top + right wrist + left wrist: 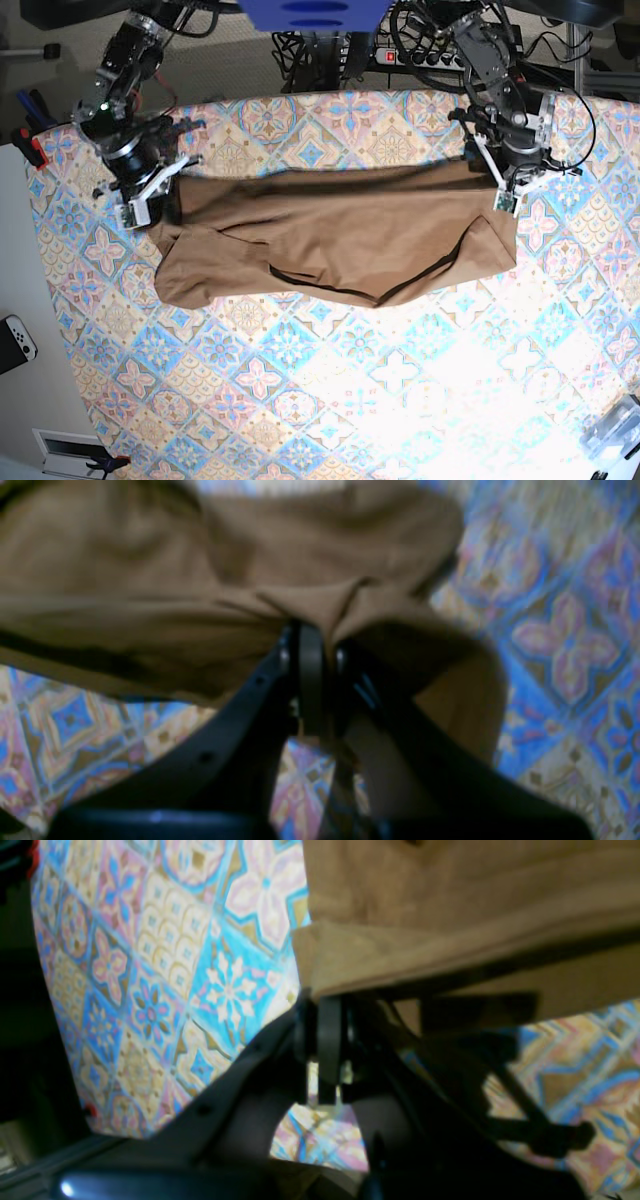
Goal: Layout the t-shirt on the table in an organized manner, then fold the t-shirt properly
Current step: 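Lower the held shirt edge onto the table with both grippers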
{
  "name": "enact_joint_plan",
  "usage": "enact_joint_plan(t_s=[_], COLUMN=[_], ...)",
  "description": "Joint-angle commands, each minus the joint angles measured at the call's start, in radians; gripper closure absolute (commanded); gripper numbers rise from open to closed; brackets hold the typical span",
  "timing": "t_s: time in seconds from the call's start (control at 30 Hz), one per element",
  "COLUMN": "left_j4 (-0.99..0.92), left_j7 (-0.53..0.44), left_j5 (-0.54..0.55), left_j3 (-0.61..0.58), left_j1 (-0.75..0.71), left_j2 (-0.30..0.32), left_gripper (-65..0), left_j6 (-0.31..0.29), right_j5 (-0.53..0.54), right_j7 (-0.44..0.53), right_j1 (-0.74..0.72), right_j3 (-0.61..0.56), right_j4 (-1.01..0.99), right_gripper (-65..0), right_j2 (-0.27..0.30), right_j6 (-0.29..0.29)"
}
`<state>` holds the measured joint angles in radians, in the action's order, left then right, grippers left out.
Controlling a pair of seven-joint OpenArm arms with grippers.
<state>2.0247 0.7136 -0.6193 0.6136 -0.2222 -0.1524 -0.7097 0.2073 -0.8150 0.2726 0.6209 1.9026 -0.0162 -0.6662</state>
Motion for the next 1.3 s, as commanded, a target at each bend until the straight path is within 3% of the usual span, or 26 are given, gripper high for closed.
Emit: enact_joint_plan(t_s=[0.0,0.2,0.53,0.77,1.2,1.27], left_j4=[0.008,-0.123,-0.14,-0.195,-0.218,-0.218], left_j7=[-0.007,-0.007,-0.009,-0.009,-0.007,-0.007], left_j5=[-0.015,-0.112,-0.109,-0.11,-0.116,-0.107], left_j3=[-0.001,0.006,0.001,0.009,0.033,0.053], left_j1=[0.024,0.106,0.119,0.143,0.143,0.146], left_j2=[-0.005,-0.005,-0.005,-0.005,-0.003,-0.005], left_gripper=[0.0,0.0,0.0,0.0,0.0,-9.8], left_j6=[0.012,0.012,0.012,0.012,0.012,0.012], right_j5=[-0.001,-0.001,-0.001,-0.001,-0.001,-0.001], right_j7=[0.003,0.006,0.009,0.009,0.003,0.004], right_j1=[0.011,0.007,0.006,-0.105,-0.106,-0.106], right_j3=[0.004,0.003,0.003,0.003,0.003,0.003], right_j4=[0.002,-0.117,-0.219,-0.217,-0.312,-0.315], right_gripper=[0.0,0.0,0.0,0.0,0.0,-5.8], right_j2=[0.003,0.003,0.005,0.034,0.042,0.042], right_j6=[-0.002,-0.002,-0.002,-0.002,-0.002,-0.002])
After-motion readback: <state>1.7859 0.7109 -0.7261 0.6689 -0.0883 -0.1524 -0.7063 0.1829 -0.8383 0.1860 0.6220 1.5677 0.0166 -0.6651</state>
